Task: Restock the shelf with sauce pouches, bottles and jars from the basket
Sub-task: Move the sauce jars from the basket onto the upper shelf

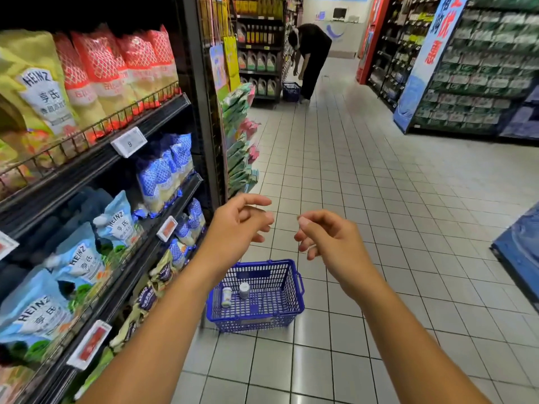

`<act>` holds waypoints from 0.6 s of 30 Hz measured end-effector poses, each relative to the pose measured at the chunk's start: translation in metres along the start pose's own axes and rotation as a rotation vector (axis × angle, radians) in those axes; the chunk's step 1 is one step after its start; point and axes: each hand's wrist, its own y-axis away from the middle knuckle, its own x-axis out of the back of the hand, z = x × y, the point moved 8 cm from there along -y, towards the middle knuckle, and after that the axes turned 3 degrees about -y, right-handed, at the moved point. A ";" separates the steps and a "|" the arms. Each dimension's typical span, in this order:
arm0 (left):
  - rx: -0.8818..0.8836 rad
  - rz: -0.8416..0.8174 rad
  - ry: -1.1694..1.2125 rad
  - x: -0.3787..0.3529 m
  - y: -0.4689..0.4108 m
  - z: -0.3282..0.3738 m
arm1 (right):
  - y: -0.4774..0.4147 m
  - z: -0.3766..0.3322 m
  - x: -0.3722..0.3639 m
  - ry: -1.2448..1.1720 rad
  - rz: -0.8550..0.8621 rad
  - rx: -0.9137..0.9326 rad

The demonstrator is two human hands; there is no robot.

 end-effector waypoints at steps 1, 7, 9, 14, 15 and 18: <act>0.011 0.000 0.004 0.003 -0.011 -0.007 | -0.011 0.006 -0.003 0.002 0.003 -0.008; 0.075 -0.022 0.024 0.028 -0.083 -0.047 | -0.079 0.037 -0.027 -0.019 0.033 -0.070; 0.092 -0.036 0.020 0.035 -0.106 -0.060 | -0.099 0.048 -0.035 -0.016 0.051 -0.086; 0.129 -0.065 0.021 0.050 -0.153 -0.090 | -0.143 0.073 -0.049 -0.008 0.072 -0.130; 0.137 -0.070 0.023 0.052 -0.161 -0.096 | -0.151 0.077 -0.051 -0.004 0.071 -0.137; 0.162 -0.079 0.043 0.056 -0.184 -0.114 | -0.174 0.092 -0.055 0.011 0.068 -0.155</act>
